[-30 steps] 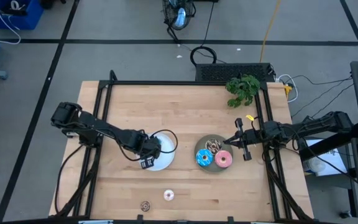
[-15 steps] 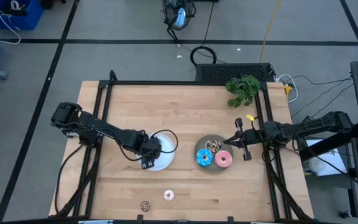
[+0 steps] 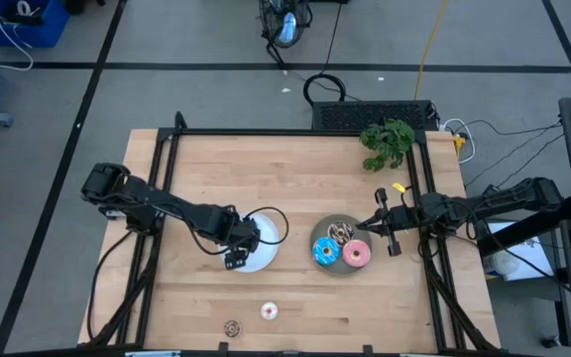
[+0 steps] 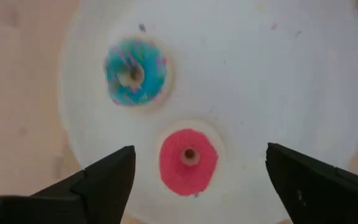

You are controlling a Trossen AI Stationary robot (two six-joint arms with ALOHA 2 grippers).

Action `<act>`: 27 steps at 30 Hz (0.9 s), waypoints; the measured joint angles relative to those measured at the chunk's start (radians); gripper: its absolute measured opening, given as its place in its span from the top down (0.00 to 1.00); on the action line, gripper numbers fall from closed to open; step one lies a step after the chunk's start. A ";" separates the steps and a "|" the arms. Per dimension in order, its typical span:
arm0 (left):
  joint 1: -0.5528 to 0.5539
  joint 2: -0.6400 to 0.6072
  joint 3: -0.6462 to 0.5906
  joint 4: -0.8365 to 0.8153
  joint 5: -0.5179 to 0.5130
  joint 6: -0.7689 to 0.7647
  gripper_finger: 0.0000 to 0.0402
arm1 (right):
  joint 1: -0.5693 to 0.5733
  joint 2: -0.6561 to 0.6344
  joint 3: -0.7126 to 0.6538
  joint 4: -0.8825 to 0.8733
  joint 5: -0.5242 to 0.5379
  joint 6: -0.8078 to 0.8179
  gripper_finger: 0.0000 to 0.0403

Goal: Pick & Place donuts
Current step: Put the small brown donut on the white plate

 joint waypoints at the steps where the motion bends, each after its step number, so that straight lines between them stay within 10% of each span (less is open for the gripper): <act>1: 0.000 0.000 0.033 -0.032 -0.005 0.000 0.11 | 0.000 0.000 0.000 0.000 0.000 0.000 1.00; 12: -0.097 -0.002 0.316 -0.130 0.058 0.014 0.20 | 0.000 0.000 0.000 -0.022 0.000 -0.007 1.00; 27: -0.297 -0.001 0.347 -0.126 0.097 -0.103 0.94 | 0.000 0.000 0.000 -0.015 0.000 -0.007 1.00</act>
